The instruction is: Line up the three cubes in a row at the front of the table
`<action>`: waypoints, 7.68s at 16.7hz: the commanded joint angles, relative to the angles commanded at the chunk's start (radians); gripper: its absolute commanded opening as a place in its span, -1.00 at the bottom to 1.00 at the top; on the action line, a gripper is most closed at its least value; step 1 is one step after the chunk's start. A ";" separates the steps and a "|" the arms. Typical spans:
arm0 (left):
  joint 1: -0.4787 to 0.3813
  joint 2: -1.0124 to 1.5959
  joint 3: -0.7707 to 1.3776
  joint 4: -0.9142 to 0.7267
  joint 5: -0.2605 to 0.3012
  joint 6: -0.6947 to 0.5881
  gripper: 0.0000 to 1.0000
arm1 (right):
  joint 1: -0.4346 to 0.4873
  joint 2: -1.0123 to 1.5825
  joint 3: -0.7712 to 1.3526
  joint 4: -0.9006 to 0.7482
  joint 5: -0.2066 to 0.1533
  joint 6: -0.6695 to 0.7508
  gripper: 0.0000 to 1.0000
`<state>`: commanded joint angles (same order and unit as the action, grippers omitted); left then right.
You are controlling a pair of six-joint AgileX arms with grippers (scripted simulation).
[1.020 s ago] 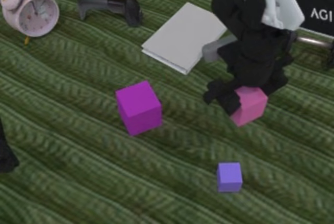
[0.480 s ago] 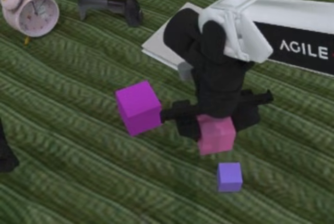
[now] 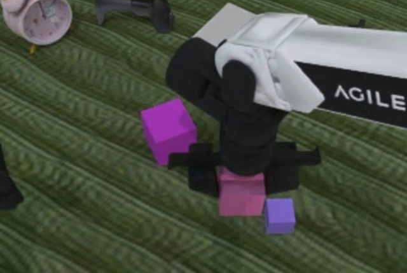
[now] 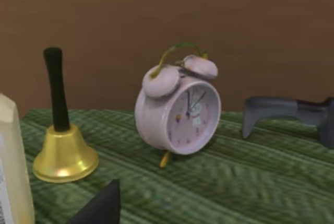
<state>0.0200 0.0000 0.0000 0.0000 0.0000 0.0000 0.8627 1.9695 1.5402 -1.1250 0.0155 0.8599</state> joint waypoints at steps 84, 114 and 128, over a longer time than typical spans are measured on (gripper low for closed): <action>-0.534 2.230 1.922 -1.263 0.003 0.624 1.00 | -0.853 -1.969 -1.540 1.125 -0.016 -0.860 1.00; -0.532 2.314 1.699 -0.956 0.004 0.627 -0.81 | -0.853 -1.969 -1.540 1.125 -0.016 -0.860 1.00; -0.526 2.286 1.754 -1.030 0.006 0.626 -1.00 | -0.853 -1.969 -1.540 1.125 -0.016 -0.860 1.00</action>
<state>-0.5058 2.2865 1.7540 -1.0305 0.0065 0.6262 0.0100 0.0000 0.0000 0.0000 0.0000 0.0000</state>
